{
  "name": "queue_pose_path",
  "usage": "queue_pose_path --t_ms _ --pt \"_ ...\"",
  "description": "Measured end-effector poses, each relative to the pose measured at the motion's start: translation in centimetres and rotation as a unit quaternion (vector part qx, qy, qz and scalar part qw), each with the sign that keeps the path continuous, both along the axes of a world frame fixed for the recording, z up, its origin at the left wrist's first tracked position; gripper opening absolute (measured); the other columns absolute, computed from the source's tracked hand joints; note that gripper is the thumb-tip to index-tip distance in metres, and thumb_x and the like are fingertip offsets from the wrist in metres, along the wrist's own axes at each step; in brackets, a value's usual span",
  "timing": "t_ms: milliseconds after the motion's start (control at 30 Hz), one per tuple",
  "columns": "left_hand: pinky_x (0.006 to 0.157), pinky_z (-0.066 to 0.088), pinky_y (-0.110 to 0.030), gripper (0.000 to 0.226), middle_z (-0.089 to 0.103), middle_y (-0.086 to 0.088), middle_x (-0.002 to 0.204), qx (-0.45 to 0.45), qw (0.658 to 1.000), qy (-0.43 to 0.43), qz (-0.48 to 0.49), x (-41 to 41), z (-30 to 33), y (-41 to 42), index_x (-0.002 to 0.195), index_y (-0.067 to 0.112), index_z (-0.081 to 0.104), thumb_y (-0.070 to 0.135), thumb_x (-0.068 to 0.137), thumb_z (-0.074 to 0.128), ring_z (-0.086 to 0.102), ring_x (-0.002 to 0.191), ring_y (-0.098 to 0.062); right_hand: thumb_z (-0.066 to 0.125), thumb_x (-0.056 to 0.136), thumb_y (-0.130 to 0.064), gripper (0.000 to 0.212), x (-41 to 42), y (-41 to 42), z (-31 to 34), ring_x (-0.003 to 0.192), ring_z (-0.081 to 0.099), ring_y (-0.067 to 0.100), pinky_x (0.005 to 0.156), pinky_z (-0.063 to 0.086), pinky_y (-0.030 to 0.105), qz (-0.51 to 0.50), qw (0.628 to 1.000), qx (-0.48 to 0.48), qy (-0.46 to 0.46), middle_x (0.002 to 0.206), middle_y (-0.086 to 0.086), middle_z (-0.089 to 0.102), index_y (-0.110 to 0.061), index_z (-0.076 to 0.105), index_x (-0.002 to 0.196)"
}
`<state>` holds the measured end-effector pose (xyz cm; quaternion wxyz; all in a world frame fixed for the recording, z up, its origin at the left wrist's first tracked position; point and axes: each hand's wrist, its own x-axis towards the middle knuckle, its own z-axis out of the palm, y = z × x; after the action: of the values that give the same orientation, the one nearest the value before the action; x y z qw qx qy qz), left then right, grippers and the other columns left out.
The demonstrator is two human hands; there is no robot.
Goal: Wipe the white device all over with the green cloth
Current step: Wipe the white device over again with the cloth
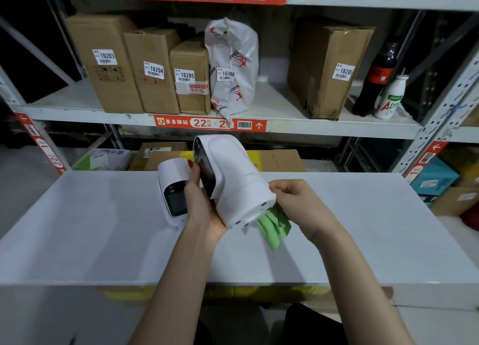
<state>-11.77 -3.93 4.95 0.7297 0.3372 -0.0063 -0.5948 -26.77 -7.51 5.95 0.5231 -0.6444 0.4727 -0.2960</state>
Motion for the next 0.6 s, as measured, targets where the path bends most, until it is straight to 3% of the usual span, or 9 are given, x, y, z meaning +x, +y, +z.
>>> queue_pose_path --t_ms 67,100,233,367,467,533,600 --pt "0.061 0.06 -0.037 0.043 0.075 -0.004 0.072 0.0 1.0 0.005 0.013 0.0 0.2 0.1 0.075 0.021 0.072 0.051 0.096 0.05 0.072 0.065 -0.026 0.049 0.099 -0.026 0.044 0.4 0.0 0.0 0.06 0.035 0.02 0.061 0.033 0.024 0.012 0.999 0.035 -0.016 0.062 0.008 0.04 0.004 0.053 0.067" --pt "0.056 0.06 -0.035 0.042 0.075 -0.003 0.069 0.001 1.0 0.008 0.018 0.0 0.3 0.1 0.076 0.022 0.071 0.051 0.097 0.049 0.072 0.058 -0.024 0.047 0.098 -0.04 0.049 0.7 0.1 0.2 0.066 0.037 0.022 0.067 0.036 0.029 0.017 0.998 0.062 -0.021 0.069 0.011 0.042 0.001 0.056 0.074" --pt "0.062 0.057 -0.032 0.038 0.074 0.0 0.068 0.011 0.999 -0.008 0.039 -0.1 0.3 -0.1 0.082 0.024 0.067 0.053 0.096 0.048 0.071 0.057 -0.02 0.044 0.078 -0.076 0.059 1.3 0.7 1.0 0.086 0.065 0.023 0.089 0.051 0.039 0.082 0.988 0.128 -0.04 0.092 0.005 0.072 -0.027 0.074 0.091" --pt "0.071 0.057 -0.042 0.041 0.077 -0.008 0.082 0.014 0.999 -0.031 0.024 -0.4 0.4 -0.2 0.094 0.022 0.071 0.057 0.094 0.05 0.073 0.072 -0.028 0.059 0.074 -0.071 0.066 1.4 0.8 1.1 0.097 0.07 0.028 0.094 0.051 0.041 0.13 0.981 0.132 -0.054 0.1 0.01 0.075 -0.014 0.074 0.103" --pt "0.052 0.059 -0.038 0.045 0.076 -0.008 0.072 0.013 0.998 -0.054 0.006 -0.6 0.3 -0.4 0.089 0.021 0.069 0.059 0.095 0.045 0.072 0.057 -0.026 0.063 0.075 -0.062 0.06 1.5 0.9 1.2 0.095 0.07 0.032 0.094 0.052 0.043 0.12 0.981 0.132 -0.073 0.098 0.014 0.074 -0.009 0.075 0.1" --pt "0.048 0.058 -0.036 0.05 0.076 -0.008 0.075 0.014 0.998 -0.066 -0.014 -0.7 0.3 -0.5 0.094 0.021 0.069 0.063 0.095 0.042 0.073 0.059 -0.026 0.064 0.075 -0.059 0.056 1.5 0.8 1.2 0.086 0.071 0.029 0.083 0.055 0.038 0.099 0.984 0.125 -0.077 0.092 0.014 0.075 -0.008 0.075 0.095" --pt "0.055 0.061 -0.038 0.057 0.077 -0.01 0.084 0.015 0.996 -0.087 -0.034 -0.8 0.4 -0.6 0.101 0.02 0.07 0.067 0.094 0.038 0.074 0.065 -0.027 0.063 0.08 -0.056 0.054 1.3 0.8 1.2 0.071 0.069 0.023 0.064 0.052 0.029 0.081 0.988 0.11 -0.07 0.082 0.013 0.075 -0.005 0.075 0.092"
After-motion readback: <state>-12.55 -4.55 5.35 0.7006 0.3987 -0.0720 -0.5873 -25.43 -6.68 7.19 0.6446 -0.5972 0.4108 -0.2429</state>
